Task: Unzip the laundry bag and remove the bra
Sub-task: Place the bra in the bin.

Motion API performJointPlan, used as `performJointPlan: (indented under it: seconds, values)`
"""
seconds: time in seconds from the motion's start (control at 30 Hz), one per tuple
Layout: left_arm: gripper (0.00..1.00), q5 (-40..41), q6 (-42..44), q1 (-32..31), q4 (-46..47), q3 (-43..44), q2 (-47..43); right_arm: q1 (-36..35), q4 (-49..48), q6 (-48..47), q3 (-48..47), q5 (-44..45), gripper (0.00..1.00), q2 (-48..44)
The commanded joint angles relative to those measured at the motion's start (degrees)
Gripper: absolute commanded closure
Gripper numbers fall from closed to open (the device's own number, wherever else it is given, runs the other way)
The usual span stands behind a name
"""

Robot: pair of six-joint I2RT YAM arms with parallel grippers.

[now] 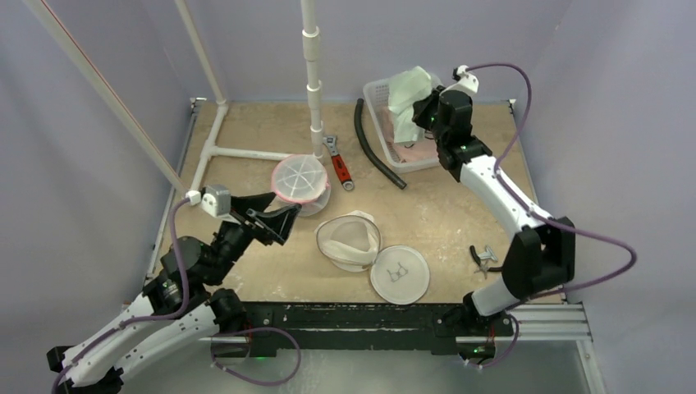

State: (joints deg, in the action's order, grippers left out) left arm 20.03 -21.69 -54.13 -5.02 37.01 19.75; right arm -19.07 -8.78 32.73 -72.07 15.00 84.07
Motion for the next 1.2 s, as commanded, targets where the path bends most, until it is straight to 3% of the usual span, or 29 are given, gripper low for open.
performJointPlan:
  seconds: [0.0,0.23,0.5,1.07,1.17]
  values:
    - [0.24,3.41,-6.64,0.14,0.5,-2.0,1.84,3.76,-2.18,3.68,-6.73,-4.94,1.0,5.58]
    - [0.24,6.58,-9.08,0.1,-2.09,-3.25,3.89,8.51,-2.83,6.53,-10.18,-12.06,1.0,16.71]
    - [0.25,6.25,-13.19,0.09,-0.77,-6.19,5.29,10.42,-4.51,6.83,-7.52,-12.29,1.0,23.25]
    - [0.25,5.01,-14.99,0.09,0.66,-7.45,8.83,14.65,0.51,8.43,-2.24,-8.96,1.0,24.43]
    - [0.25,5.13,-14.67,0.12,0.51,-6.89,9.22,14.69,1.09,8.45,-2.35,-8.83,0.68,23.93]
